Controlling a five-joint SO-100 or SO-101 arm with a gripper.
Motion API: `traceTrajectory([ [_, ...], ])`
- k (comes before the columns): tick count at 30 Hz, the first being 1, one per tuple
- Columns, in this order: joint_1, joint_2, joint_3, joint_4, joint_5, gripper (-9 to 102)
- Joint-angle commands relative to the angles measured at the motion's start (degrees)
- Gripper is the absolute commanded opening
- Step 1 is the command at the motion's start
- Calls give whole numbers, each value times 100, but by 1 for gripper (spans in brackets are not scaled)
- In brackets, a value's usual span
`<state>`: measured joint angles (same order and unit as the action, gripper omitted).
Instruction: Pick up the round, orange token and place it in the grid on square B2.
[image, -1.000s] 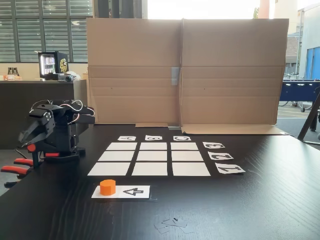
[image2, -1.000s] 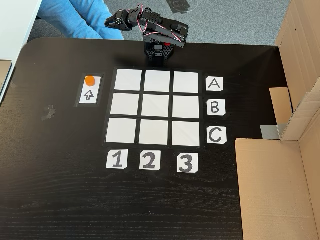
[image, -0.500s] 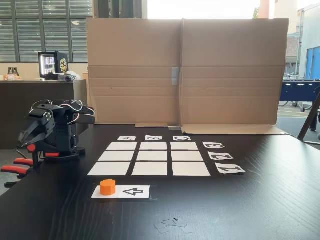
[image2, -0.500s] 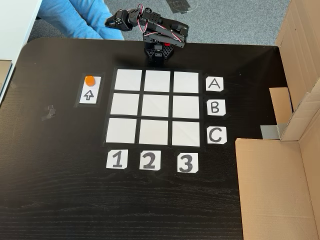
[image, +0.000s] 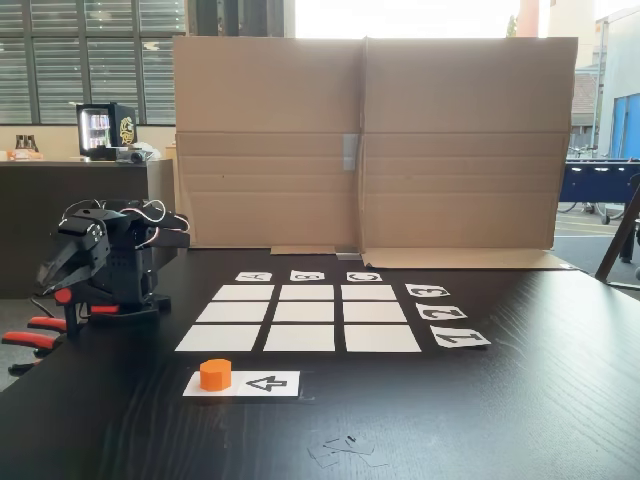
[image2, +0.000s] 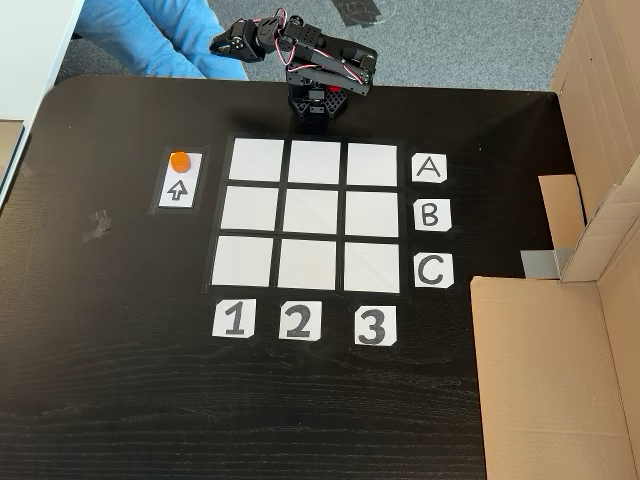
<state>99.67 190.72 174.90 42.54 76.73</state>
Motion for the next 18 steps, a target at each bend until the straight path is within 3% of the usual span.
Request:
traceTrajectory([
  [1,70,53,-9,-70,-35,-1],
  [18,123,53,-18,-26,-18,-1],
])
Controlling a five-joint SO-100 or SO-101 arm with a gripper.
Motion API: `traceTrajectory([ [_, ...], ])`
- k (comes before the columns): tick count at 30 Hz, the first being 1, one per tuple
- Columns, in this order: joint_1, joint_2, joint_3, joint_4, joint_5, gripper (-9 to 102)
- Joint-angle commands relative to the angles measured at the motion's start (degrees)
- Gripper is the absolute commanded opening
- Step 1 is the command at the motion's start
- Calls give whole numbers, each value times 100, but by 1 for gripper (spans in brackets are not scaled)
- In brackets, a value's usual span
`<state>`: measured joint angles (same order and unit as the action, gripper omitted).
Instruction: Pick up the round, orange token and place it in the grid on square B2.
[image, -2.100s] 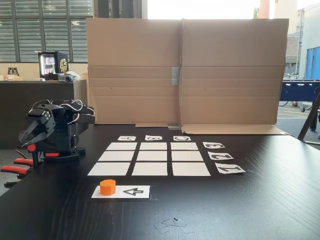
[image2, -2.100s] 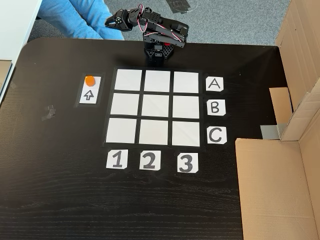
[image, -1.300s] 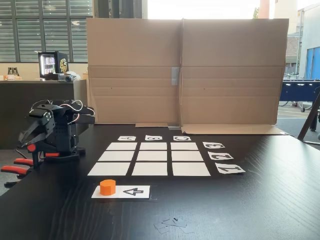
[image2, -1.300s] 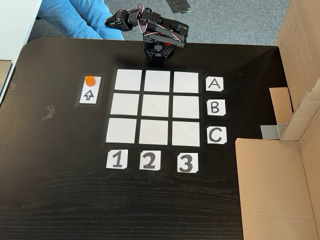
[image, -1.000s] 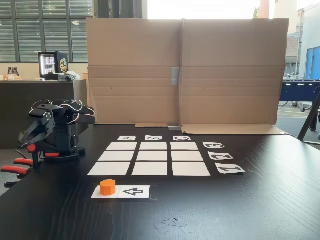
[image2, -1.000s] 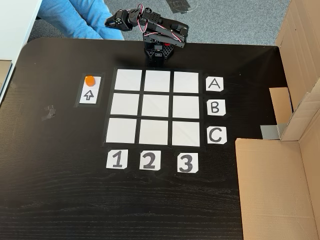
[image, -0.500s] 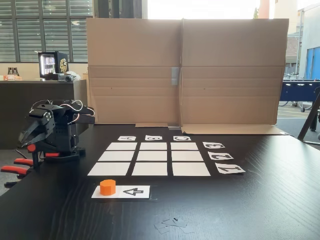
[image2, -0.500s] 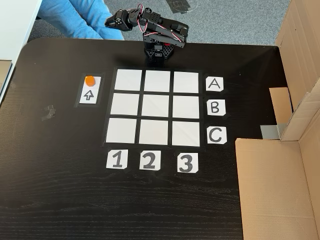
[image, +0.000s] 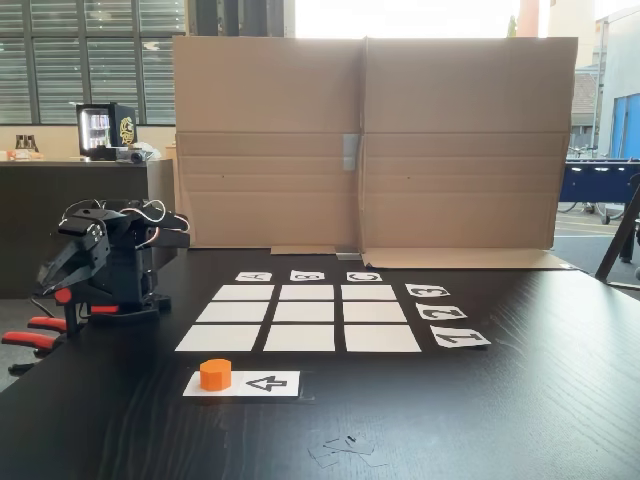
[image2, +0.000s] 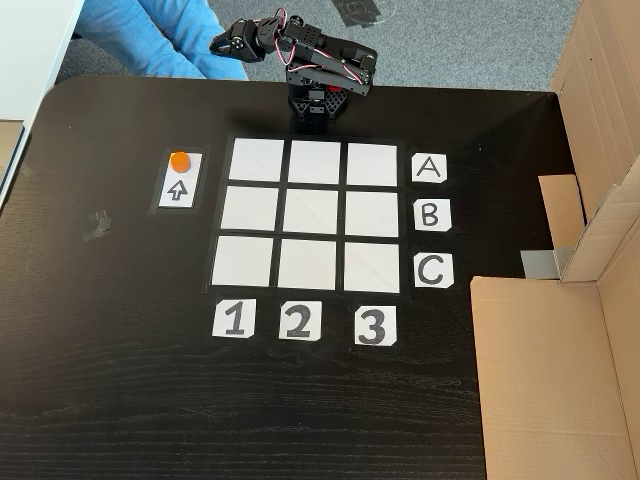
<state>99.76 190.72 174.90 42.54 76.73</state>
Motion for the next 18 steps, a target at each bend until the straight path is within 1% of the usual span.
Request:
traceTrajectory([
  [1,114,53,-18,-26,-18,-1],
  [11,70,26,-26,-35,-26,-1],
  [14,-35,-88,-62,-79,-229,-1],
  [16,-132,-448,-396,-53,-439,-1],
  [18,-229,-1160,-1178,325,-562,-1],
])
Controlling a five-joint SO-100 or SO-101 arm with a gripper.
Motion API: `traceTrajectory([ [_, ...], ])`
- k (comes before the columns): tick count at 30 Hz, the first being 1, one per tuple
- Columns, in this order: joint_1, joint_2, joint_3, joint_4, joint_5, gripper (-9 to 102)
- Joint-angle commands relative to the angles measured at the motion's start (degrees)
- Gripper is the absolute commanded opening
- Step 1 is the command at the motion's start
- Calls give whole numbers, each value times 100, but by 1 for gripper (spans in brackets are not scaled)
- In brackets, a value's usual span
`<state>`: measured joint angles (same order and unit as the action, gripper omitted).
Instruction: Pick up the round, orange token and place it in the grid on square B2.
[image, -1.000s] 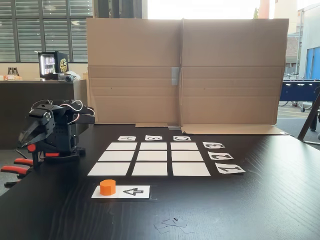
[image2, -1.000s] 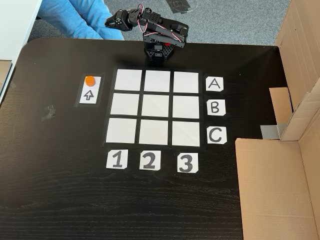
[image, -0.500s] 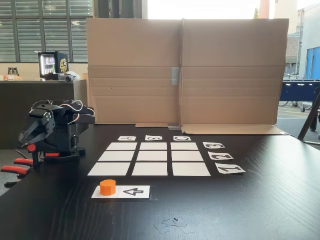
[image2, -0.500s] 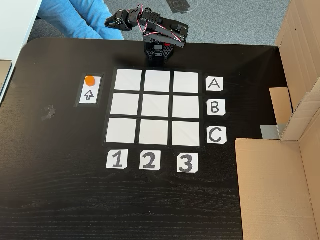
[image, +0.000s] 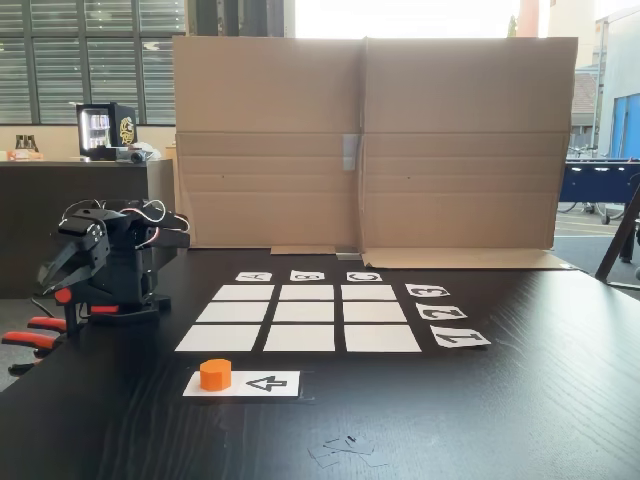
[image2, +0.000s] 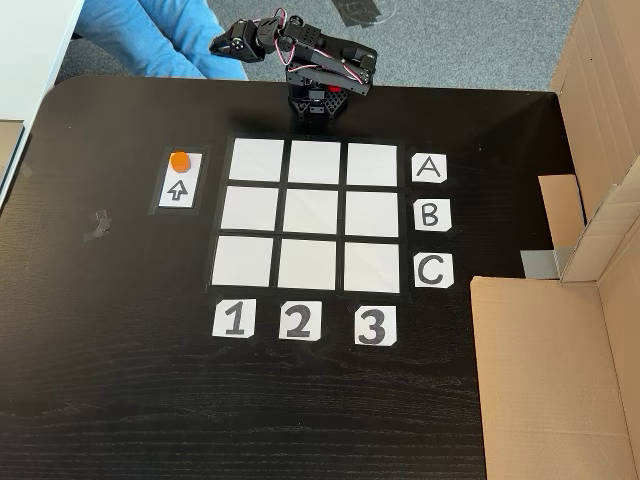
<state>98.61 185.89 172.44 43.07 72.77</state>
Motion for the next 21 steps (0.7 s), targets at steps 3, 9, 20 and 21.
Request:
traceTrajectory([
  [3,-281,-2065,-2549,1257,-211,-1],
  [9,-703,-4764,-5071,2549,-185,-1],
  [20,-1652,-7594,-8007,3841,-158,36],
  [21,-1740,-7778,-8235,3955,-149,39],
])
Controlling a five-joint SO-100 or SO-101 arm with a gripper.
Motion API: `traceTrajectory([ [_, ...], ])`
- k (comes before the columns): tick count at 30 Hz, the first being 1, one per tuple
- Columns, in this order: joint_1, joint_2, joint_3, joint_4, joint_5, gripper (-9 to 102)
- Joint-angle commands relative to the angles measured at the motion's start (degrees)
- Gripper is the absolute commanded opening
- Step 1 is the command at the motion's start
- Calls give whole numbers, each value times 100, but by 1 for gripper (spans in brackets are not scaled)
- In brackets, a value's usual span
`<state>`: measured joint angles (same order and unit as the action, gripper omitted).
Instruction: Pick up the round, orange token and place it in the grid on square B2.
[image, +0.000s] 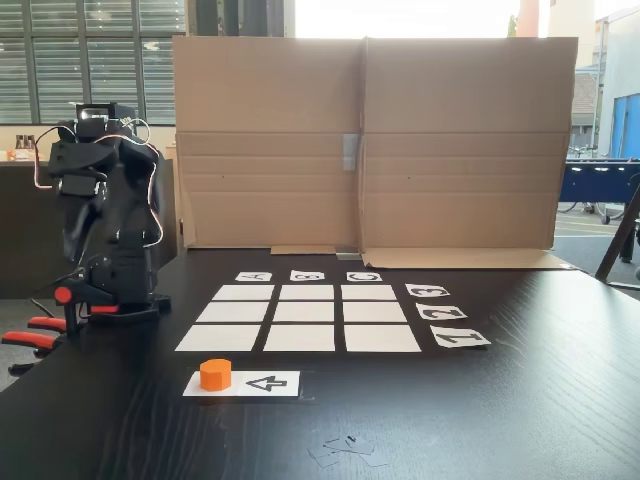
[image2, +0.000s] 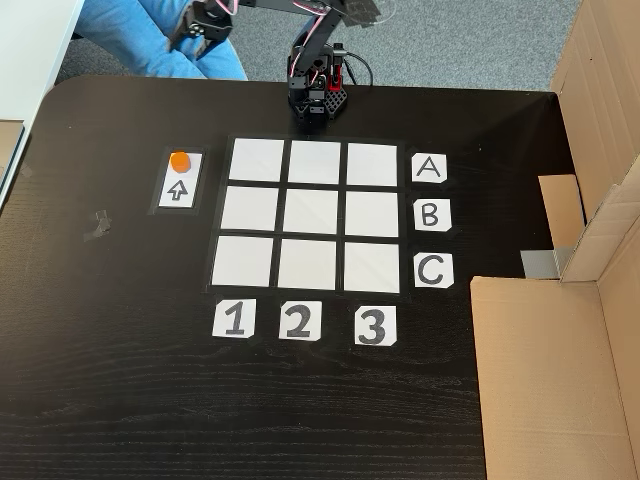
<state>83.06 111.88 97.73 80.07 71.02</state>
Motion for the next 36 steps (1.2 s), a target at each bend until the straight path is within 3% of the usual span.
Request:
traceTrajectory([
  [1,-272,-554,-949,352,97,43],
  [6,-668,-1354,-1459,281,519,57],
  [17,-1512,-3103,-3067,905,598,57],
  [30,-2329,-3806,-3270,949,-176,59],
  [34,-2364,-4034,-3278,958,-176,72],
  [36,-2364,-4122,-3305,958,-185,72],
])
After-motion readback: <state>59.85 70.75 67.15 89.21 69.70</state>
